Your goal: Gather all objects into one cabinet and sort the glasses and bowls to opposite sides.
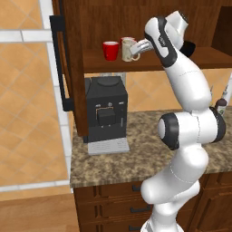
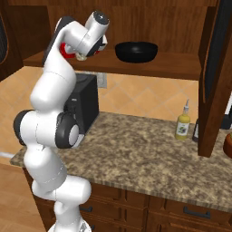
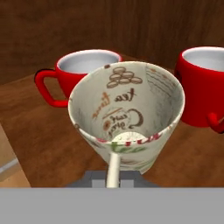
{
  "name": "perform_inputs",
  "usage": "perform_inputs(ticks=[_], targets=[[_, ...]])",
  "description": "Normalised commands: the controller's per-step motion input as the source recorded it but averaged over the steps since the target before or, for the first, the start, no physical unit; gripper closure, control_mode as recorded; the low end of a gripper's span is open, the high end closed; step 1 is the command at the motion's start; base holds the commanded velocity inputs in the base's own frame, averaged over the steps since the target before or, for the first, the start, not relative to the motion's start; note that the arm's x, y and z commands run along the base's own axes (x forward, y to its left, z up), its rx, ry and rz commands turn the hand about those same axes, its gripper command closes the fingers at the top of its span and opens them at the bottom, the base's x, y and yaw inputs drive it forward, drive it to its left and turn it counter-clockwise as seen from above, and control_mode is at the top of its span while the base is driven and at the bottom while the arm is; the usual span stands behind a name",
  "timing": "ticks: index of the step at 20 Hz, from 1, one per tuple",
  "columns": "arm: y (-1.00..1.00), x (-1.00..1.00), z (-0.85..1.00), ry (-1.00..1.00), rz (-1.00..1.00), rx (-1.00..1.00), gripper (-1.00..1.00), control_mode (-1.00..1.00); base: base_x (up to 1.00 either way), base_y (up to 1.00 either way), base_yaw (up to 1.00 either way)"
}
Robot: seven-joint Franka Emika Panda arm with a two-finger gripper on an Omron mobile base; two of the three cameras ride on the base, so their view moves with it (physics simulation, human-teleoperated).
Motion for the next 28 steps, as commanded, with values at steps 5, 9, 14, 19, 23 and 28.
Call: perform_inputs(ticks=[5,9,14,19,23,28], targets=[[0.0,0.39,-0.06,0.0,0.0,0.0,1.0,-1.0,0.0,0.0,0.0],[0.0,0.16,-0.01,0.0,0.0,0.0,1.0,-1.0,0.0,0.0,0.0],[0.13,0.0,-0.09,-0.02,0.0,0.1,-1.0,-1.0,0.0,0.0,0.0],[0.04,0.0,-0.04,-0.01,0.0,0.1,-1.0,-1.0,0.0,0.0,0.0],[0.06,-0.12,0.03,-0.02,0.0,0.01,-1.0,-1.0,0.0,0.0,0.0],[0.0,-0.59,0.22,-0.07,0.0,0.0,-1.0,-1.0,0.0,0.0,0.0]])
